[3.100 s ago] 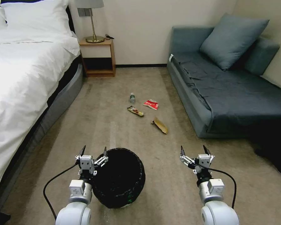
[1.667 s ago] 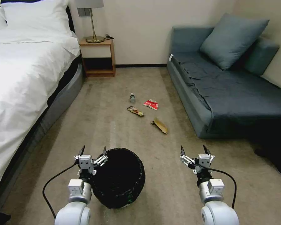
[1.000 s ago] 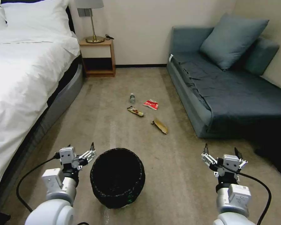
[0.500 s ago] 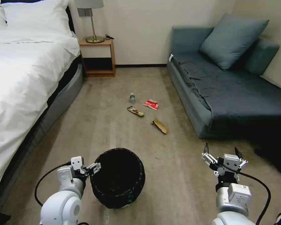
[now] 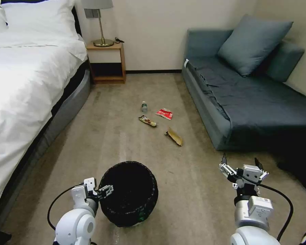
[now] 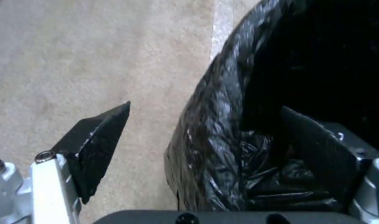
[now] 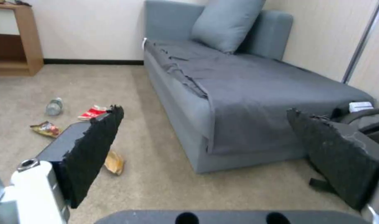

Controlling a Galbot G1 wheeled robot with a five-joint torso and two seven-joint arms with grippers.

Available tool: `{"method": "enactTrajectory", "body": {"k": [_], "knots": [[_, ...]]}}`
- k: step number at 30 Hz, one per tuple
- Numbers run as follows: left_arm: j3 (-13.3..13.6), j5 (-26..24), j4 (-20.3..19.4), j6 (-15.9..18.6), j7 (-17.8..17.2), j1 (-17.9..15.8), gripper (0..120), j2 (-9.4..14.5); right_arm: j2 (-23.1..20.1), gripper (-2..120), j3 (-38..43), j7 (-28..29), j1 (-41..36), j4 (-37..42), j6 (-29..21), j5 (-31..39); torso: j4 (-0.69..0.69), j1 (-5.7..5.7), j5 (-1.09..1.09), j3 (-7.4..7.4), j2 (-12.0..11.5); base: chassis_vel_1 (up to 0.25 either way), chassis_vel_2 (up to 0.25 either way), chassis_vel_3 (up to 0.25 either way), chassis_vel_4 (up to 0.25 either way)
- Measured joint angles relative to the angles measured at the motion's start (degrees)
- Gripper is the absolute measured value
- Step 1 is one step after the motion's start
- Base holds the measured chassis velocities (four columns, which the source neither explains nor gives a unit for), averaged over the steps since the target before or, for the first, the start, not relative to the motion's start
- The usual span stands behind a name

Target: Pick up the trash bin, then pick up the garbage on the floor and place it into the trash bin.

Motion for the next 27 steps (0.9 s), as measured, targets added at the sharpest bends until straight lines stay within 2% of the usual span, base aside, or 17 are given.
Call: {"method": "enactTrajectory", "body": {"k": [2,7,8,11,12,14,16,20,22,27], "knots": [[0.1,-0.1,0.2,0.0,0.0,0.0,90,-0.1,0.0,100,0.0,0.0,0.0,-0.1,0.0,0.0,0.00,0.00,0.00,0.00,0.0,0.000,0.000,0.000,0.000],[0.5,-0.5,0.8,-0.1,0.0,0.1,67,-0.3,0.0,100,0.0,0.1,0.1,-0.2,0.4,0.0,0.00,0.00,0.00,0.00,0.0,0.000,0.000,0.000,0.000],[0.5,-0.5,0.8,-0.1,0.0,0.1,67,-0.3,0.0,100,0.0,0.1,0.1,-0.2,0.4,0.0,0.00,0.00,0.00,0.00,0.0,0.000,0.000,0.000,0.000],[0.5,-0.6,0.9,-0.1,0.0,0.1,56,-0.4,0.0,100,0.1,0.1,0.1,-0.3,0.6,0.0,0.00,0.00,0.01,0.00,0.0,0.000,0.000,0.000,0.000],[0.6,-0.7,1.0,-0.2,0.0,0.2,49,-0.6,-0.1,100,0.2,0.2,0.0,-0.3,0.6,0.0,0.00,0.00,0.01,0.00,0.0,0.000,0.000,0.000,0.000],[0.6,-0.7,1.0,-0.3,0.1,0.2,47,-0.7,-0.2,100,0.3,0.2,0.0,-0.3,0.7,0.1,0.00,0.00,0.02,0.00,0.0,0.000,0.000,0.000,0.000],[0.6,-0.9,1.1,-0.5,0.1,0.3,35,-0.9,-0.3,100,0.3,0.3,0.0,-0.3,0.7,0.3,0.00,0.00,0.02,0.00,0.0,0.000,0.000,0.000,0.000],[0.6,-1.2,1.3,-0.5,0.1,0.3,25,-1.1,-0.4,100,0.3,0.4,0.0,-0.3,0.8,0.5,0.00,0.00,0.02,-0.01,0.0,0.000,0.000,0.000,0.000],[0.4,-1.4,1.3,-0.5,0.0,0.4,14,-1.1,-0.5,100,0.3,0.5,0.0,-0.3,0.9,0.6,0.01,0.00,0.03,-0.01,0.0,0.000,0.000,0.000,0.000],[-0.2,-1.8,0.5,-0.4,0.1,0.9,5,-1.4,-0.9,100,0.4,0.6,0.0,-0.2,1.0,1.6,-0.01,0.00,-0.02,0.00,0.0,0.000,0.000,0.000,0.000]]}}
